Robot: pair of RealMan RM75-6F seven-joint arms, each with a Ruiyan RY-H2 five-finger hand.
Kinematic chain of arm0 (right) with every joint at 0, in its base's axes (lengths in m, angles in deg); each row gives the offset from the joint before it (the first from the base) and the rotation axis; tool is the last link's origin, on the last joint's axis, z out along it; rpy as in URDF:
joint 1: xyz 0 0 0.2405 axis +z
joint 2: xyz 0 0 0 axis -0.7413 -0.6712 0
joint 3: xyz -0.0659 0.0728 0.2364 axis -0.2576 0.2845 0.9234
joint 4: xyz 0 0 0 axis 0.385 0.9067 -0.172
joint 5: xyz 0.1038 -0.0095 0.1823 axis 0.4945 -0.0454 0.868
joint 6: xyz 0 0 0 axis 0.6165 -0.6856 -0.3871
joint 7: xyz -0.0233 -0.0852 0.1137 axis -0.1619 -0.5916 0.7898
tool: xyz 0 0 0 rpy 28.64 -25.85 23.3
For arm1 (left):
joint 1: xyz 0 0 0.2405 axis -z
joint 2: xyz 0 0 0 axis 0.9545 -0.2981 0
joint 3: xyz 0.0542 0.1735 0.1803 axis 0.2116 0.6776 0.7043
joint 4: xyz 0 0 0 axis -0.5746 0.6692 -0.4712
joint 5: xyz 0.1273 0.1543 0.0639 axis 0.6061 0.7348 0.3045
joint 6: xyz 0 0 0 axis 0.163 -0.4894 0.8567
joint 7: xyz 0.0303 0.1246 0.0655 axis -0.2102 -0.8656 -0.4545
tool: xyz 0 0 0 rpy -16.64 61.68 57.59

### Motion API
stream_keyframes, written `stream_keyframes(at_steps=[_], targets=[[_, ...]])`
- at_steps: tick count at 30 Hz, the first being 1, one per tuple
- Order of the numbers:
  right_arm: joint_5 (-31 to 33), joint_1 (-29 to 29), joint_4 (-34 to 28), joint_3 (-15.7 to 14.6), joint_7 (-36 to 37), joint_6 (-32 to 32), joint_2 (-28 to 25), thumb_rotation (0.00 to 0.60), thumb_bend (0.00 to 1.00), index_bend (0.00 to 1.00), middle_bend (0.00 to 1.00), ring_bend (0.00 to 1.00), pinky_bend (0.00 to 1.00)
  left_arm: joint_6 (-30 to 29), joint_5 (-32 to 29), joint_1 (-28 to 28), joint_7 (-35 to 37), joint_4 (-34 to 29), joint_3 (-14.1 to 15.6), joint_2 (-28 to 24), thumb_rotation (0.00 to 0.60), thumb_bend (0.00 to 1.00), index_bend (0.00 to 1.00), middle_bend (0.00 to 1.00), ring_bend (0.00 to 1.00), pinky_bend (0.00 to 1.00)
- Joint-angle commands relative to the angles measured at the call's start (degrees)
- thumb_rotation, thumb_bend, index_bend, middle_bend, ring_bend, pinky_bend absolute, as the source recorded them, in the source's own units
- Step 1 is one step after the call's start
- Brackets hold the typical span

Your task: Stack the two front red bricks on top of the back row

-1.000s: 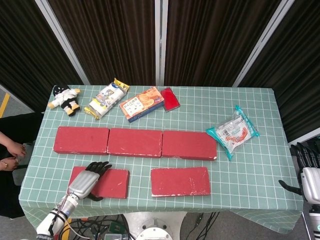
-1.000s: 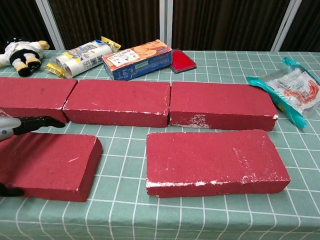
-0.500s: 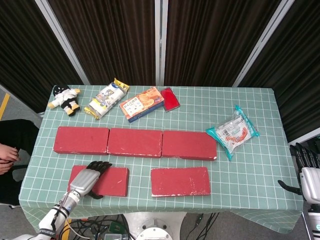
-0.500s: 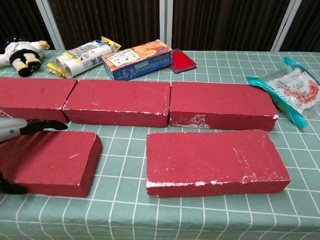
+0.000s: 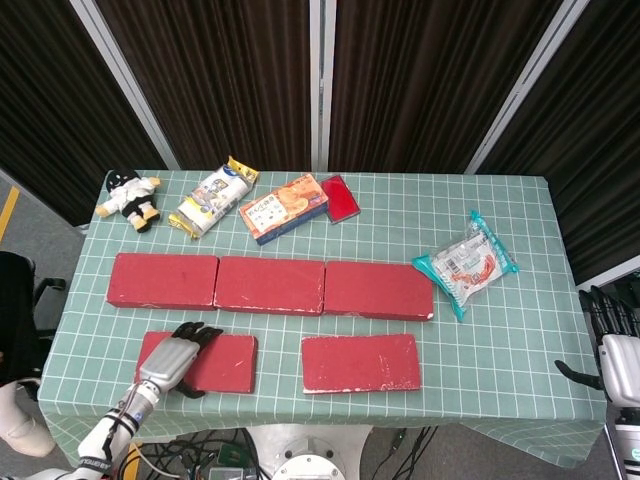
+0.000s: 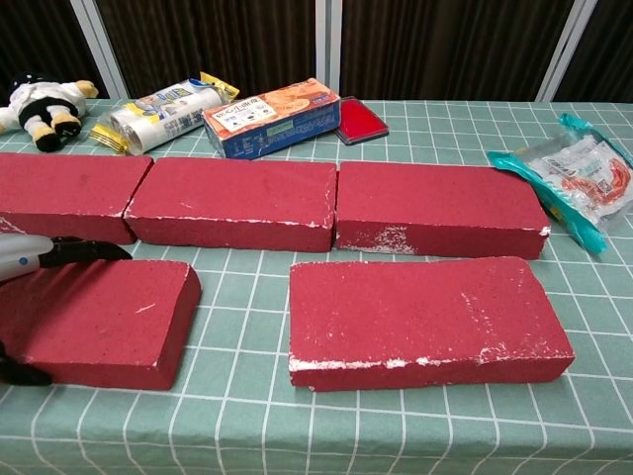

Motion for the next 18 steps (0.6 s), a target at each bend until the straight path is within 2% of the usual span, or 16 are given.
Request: stream_keyframes(at_steps=[1, 11, 15, 18], targets=[[0.03, -0.03, -0.02, 0.03, 0.03, -0.05, -0.03, 0.600, 0.00, 0.00, 0.00, 0.00, 0.00, -0.57, 0.43, 0.01, 0.08, -0.35, 0.10, -0.13, 0.600, 0.01, 0.15, 0.12, 0.00, 0.00], [0.09, -0.08, -0.30, 0.19, 0.11, -0.27, -0.28, 0.600, 0.00, 0.00, 0.00, 0.00, 0.00, -4.27, 3.71, -0.10, -0.91, -4.51, 0.06, -2.85, 0.600, 0.02, 0.17, 0.14, 0.00, 0.00], [0.13, -0.12, -0.61, 0.32, 0.06, -0.49, -0.48, 0.600, 0.00, 0.00, 0.00, 0.00, 0.00, -5.07, 3.45, 0.96, -1.94, -6.52, -1.67, -5.72, 0.600, 0.02, 0.18, 0.14, 0.00, 0.00], [0.24, -0.15, -0.93, 0.43, -0.08, -0.58, -0.69, 0.600, 0.00, 0.00, 0.00, 0.00, 0.00, -4.00, 1.49, 2.80, -1.62, -7.78, -4.04, -8.48, 0.600, 0.02, 0.18, 0.14, 0.00, 0.00]])
